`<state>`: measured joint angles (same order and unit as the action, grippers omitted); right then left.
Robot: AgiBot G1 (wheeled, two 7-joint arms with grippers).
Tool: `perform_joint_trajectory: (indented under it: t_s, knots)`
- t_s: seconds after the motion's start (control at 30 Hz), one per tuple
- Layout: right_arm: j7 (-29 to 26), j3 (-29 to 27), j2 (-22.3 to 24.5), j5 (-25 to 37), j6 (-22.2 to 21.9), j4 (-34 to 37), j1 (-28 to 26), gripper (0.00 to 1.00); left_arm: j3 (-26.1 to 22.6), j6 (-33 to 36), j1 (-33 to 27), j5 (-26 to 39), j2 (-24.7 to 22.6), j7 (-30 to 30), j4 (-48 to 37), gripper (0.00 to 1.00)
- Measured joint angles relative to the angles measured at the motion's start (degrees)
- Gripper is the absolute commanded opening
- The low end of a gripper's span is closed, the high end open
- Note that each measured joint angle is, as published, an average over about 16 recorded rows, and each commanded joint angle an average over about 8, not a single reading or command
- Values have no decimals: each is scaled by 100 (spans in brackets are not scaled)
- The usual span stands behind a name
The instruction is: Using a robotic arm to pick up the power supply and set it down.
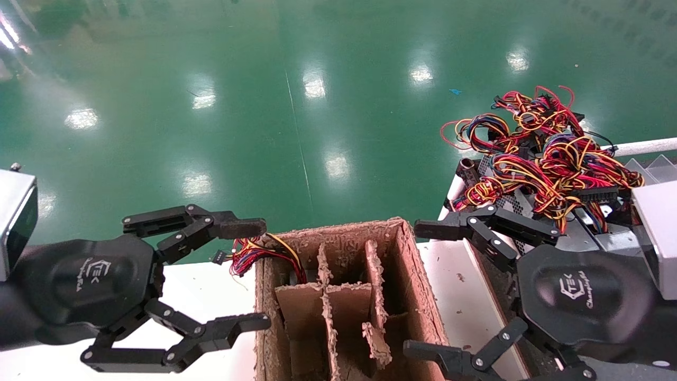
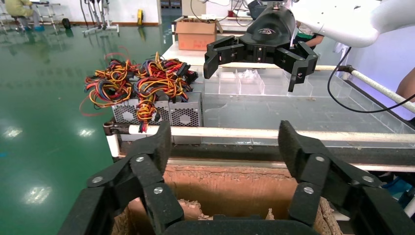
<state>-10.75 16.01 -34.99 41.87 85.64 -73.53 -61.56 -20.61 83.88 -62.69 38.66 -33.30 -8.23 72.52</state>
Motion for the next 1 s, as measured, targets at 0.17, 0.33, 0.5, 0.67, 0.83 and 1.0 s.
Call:
perform_joint_trajectory:
  t_s: [0.17,0.33,0.5,0.67,0.83,1.0]
  knots:
    - [0,0,0,0,0,0,0,100,0,0,0,0,0,0,0,0]
    - [-1,19,-19,33,-20,10,6,100,0,0,0,0,0,0,0,0]
    - [-3,89,-97,150,-83,58,4,100,0,0,0,0,0,0,-1,0]
    - [-3,252,-287,446,-232,204,-50,100,0,0,-1,0,0,0,-1,0]
    - [-15,526,-618,1001,-556,391,-181,100,-1,1,-1,0,0,1,-1,0]
    - [-68,870,-1076,1728,-1026,612,-386,100,-1,1,-1,-1,0,1,-2,8]
